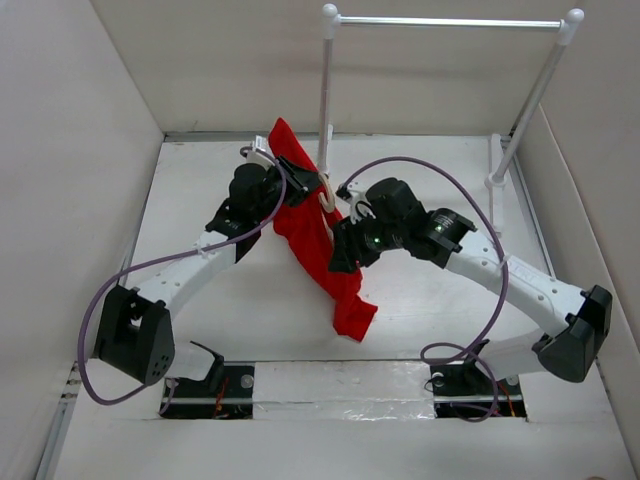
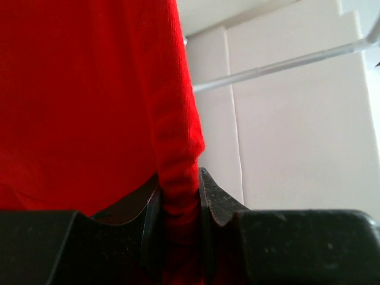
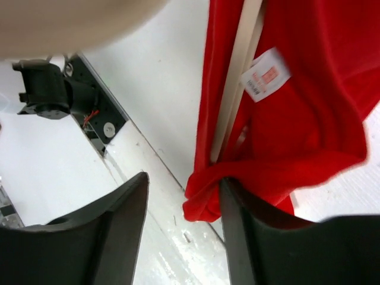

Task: Place the t-shirt on the hanger

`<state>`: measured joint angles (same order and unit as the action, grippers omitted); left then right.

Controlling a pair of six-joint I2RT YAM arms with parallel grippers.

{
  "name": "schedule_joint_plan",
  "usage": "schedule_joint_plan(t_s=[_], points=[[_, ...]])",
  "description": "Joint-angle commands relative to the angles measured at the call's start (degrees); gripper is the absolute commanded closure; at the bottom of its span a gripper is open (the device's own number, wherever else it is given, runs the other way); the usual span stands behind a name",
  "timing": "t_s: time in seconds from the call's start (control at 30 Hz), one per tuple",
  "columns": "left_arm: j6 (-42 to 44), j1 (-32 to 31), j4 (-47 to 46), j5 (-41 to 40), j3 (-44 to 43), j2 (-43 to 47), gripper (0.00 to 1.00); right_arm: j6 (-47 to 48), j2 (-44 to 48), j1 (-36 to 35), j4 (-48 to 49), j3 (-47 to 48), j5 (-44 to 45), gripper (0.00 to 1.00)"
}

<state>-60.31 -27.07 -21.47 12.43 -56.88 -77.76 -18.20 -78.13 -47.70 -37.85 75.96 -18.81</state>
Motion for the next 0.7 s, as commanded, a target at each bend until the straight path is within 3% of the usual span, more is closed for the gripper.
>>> schedule_joint_plan(t_s=[0.0, 0.13, 0.33, 0.5, 0.67], points=[[-7.7, 1.6, -7.4, 7.3, 2.4, 1.7, 1.0, -0.3, 1.0, -0.1, -4.3, 1.6, 1.0, 0.39], [-7.2, 1.6, -6.8, 8.1, 3.4, 2.1, 1.0, -2.2, 5.4, -0.1, -2.1, 0.5, 4.1, 0.28], [-7.9, 1.6, -9.2, 9.6, 4.5, 3.0, 1.0, -4.9, 4.9, 1.3, 0.7, -1.0, 8.0, 0.29], [-8.3, 1.6, -11.7, 11.5, 5.4, 3.9, 1.0, -7.6, 4.7, 1.8, 4.3, -3.0, 16.5, 0.29], [-7.9, 1.6, -11.0, 11.2, 5.5, 5.2, 1.0, -6.9, 4.7, 2.5, 4.8, -4.3, 16.6, 0.3]])
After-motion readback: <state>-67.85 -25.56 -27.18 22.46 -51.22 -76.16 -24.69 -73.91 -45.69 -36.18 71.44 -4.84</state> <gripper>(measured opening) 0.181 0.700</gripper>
